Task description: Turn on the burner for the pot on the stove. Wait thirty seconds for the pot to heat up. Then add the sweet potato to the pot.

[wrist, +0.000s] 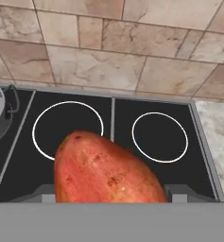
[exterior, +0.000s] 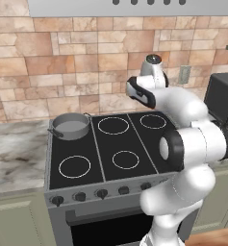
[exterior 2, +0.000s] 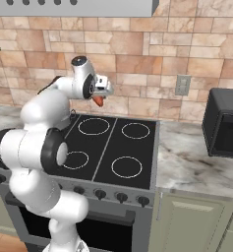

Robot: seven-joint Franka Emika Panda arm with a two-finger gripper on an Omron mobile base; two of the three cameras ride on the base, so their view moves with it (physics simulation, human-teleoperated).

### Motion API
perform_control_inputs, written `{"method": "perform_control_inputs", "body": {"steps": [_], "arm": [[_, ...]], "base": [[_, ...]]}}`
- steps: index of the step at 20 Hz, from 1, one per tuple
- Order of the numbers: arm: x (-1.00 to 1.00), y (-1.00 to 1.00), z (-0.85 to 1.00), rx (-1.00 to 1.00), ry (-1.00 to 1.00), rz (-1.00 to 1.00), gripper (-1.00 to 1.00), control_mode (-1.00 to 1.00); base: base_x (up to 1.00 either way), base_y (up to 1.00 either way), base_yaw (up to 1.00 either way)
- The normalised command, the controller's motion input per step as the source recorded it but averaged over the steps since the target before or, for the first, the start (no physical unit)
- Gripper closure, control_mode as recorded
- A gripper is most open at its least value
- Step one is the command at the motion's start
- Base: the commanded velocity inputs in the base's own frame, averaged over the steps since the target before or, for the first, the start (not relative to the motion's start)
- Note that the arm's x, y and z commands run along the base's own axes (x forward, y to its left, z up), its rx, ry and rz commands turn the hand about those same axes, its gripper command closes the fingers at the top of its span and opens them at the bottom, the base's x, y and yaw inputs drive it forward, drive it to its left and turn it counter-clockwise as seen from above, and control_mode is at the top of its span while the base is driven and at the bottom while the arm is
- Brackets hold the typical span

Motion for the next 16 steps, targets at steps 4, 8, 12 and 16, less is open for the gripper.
{"method": "perform_control_inputs", "body": {"steps": [4,8,12,16], "arm": [[-0.05,1.0,0.06,0.0,0.13,0.0,1.0,-1.0],[-0.25,0.93,-0.02,0.08,0.1,0.04,1.0,-1.0],[-0.34,0.43,-0.19,0.15,0.0,0.08,1.0,-1.0],[0.0,0.03,-0.03,0.03,0.0,0.0,1.0,-1.0]], "base": [[0.0,0.0,0.0],[0.0,0.0,0.0],[0.0,0.0,0.0],[0.0,0.0,0.0]]}}
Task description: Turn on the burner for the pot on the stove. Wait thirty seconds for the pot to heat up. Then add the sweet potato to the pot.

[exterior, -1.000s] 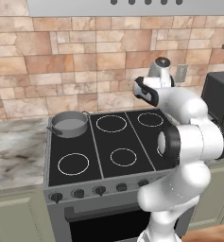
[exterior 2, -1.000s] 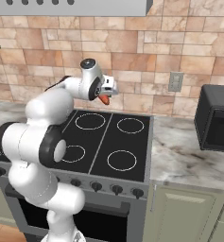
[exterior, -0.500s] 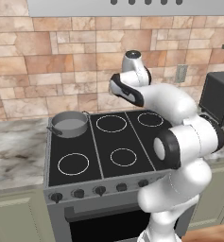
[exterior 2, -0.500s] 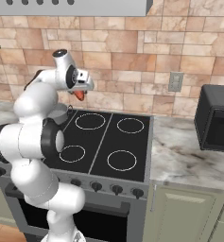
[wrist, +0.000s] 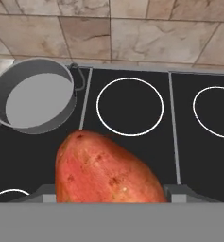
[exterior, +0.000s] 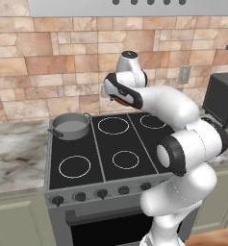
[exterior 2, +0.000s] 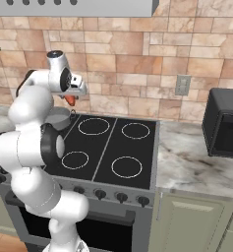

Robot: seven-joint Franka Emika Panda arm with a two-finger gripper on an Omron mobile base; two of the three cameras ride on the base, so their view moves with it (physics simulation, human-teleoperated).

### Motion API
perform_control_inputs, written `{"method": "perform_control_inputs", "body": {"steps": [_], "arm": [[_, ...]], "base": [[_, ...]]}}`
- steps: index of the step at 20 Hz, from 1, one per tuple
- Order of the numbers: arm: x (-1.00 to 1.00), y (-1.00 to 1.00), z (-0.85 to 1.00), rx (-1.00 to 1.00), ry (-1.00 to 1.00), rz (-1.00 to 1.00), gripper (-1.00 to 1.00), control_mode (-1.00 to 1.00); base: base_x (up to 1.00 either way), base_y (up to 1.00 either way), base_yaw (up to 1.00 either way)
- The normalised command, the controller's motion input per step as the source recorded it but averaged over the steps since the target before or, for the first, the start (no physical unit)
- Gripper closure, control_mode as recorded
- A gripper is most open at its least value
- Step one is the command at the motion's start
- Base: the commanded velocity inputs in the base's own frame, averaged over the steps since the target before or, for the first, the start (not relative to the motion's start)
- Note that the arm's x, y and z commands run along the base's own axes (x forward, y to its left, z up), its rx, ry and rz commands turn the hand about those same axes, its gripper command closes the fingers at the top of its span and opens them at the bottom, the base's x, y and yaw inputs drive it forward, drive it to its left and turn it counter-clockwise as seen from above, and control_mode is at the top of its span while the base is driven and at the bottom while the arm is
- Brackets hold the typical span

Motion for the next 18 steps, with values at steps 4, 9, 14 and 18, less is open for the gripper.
{"method": "perform_control_inputs", "body": {"steps": [4,9,14,18], "arm": [[-0.03,0.44,-0.17,0.05,0.0,0.0,1.0,-1.0],[0.0,0.76,-0.09,0.0,0.0,0.0,1.0,-1.0],[0.0,0.83,-0.1,0.03,0.0,0.0,1.0,-1.0],[0.0,0.76,-0.03,0.02,0.0,0.0,1.0,-1.0]], "base": [[0.0,0.0,0.0],[0.0,0.0,0.0],[0.0,0.0,0.0],[0.0,0.0,0.0]]}}
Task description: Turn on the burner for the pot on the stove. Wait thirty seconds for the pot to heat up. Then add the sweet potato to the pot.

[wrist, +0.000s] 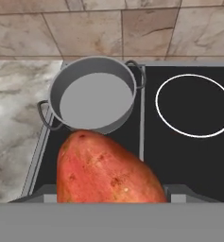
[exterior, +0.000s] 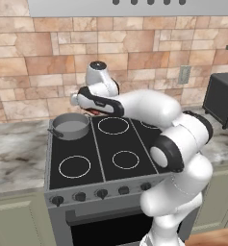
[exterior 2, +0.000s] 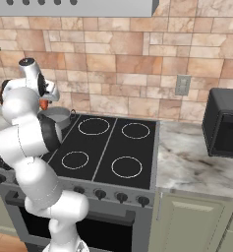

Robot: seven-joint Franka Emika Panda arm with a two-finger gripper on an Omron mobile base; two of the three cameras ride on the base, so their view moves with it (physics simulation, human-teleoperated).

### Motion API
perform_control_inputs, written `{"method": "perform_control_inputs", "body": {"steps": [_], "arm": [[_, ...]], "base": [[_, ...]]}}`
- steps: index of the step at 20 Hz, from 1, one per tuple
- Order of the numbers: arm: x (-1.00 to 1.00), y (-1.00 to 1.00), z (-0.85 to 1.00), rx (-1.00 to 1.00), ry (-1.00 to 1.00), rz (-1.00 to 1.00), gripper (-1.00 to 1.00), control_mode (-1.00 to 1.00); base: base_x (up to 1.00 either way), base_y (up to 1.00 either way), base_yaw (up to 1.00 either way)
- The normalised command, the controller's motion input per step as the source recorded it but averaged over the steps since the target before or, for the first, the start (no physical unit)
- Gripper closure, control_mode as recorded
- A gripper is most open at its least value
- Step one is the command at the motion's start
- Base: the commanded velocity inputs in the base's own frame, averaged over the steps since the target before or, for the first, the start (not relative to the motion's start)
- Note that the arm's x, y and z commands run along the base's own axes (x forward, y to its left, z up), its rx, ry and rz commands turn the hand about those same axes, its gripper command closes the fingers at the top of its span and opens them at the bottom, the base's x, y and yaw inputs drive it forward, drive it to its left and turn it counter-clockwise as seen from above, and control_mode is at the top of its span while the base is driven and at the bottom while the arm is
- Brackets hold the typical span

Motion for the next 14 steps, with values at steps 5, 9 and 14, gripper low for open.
{"method": "perform_control_inputs", "body": {"steps": [5,9,14], "arm": [[0.09,0.48,-0.03,0.0,-0.02,0.0,1.0,-1.0],[0.2,0.23,-0.08,0.0,0.0,0.0,1.0,-1.0],[0.34,0.17,-0.19,0.0,0.0,0.0,1.0,-1.0]], "base": [[0.0,0.0,0.0],[0.0,0.0,0.0],[0.0,0.0,0.0]]}}
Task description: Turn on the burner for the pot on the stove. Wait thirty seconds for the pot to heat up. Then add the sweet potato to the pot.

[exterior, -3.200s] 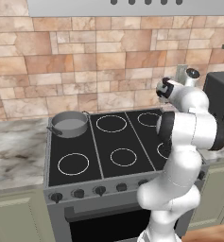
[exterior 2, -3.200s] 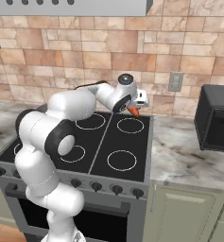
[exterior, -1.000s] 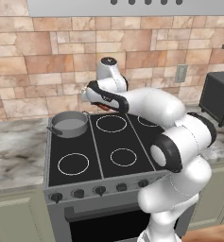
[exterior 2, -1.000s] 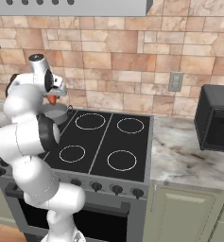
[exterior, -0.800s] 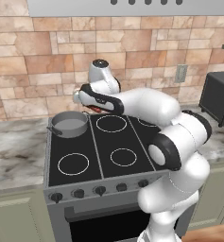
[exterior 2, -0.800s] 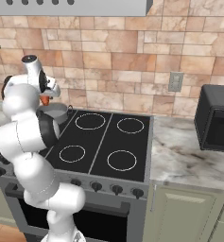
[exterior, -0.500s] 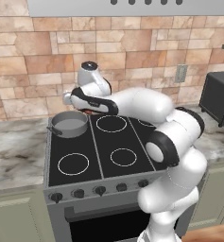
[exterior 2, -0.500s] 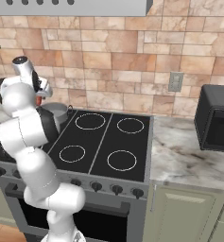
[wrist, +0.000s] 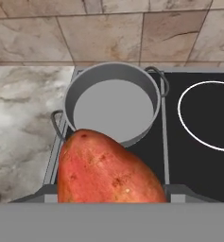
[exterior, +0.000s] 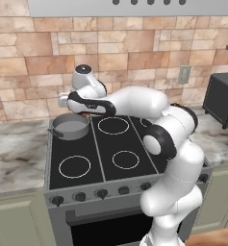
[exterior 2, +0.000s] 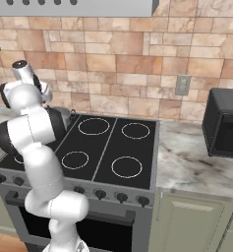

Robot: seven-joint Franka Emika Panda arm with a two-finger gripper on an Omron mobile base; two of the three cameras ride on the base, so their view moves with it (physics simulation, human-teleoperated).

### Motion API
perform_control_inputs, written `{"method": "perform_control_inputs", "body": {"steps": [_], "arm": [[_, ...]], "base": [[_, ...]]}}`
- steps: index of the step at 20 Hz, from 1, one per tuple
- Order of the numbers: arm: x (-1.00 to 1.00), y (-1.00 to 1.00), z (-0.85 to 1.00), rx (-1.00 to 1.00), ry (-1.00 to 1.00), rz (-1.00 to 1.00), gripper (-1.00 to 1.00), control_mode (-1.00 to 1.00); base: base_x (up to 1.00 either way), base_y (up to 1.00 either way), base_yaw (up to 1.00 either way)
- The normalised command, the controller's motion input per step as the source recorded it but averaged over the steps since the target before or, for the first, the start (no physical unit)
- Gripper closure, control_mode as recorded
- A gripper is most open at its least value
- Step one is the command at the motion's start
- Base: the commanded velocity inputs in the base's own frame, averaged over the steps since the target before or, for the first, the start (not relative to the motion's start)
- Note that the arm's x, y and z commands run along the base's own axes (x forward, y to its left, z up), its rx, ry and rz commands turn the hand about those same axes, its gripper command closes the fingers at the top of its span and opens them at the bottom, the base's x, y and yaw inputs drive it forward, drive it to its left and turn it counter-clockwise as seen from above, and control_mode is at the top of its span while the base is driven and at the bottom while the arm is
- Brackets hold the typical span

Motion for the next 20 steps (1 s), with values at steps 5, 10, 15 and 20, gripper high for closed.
{"method": "perform_control_inputs", "body": {"steps": [5,10,15,20], "arm": [[0.35,0.12,-0.29,0.0,-0.02,0.0,1.0,-1.0],[0.32,0.05,-0.23,0.0,-0.03,0.0,1.0,-1.0],[0.22,0.01,-0.12,0.0,-0.01,0.0,1.0,-1.0],[0.21,0.02,-0.24,0.0,-0.04,0.0,1.0,-1.0]], "base": [[0.0,0.0,0.0],[0.0,0.0,0.0],[0.0,0.0,0.0],[0.0,0.0,0.0]]}}
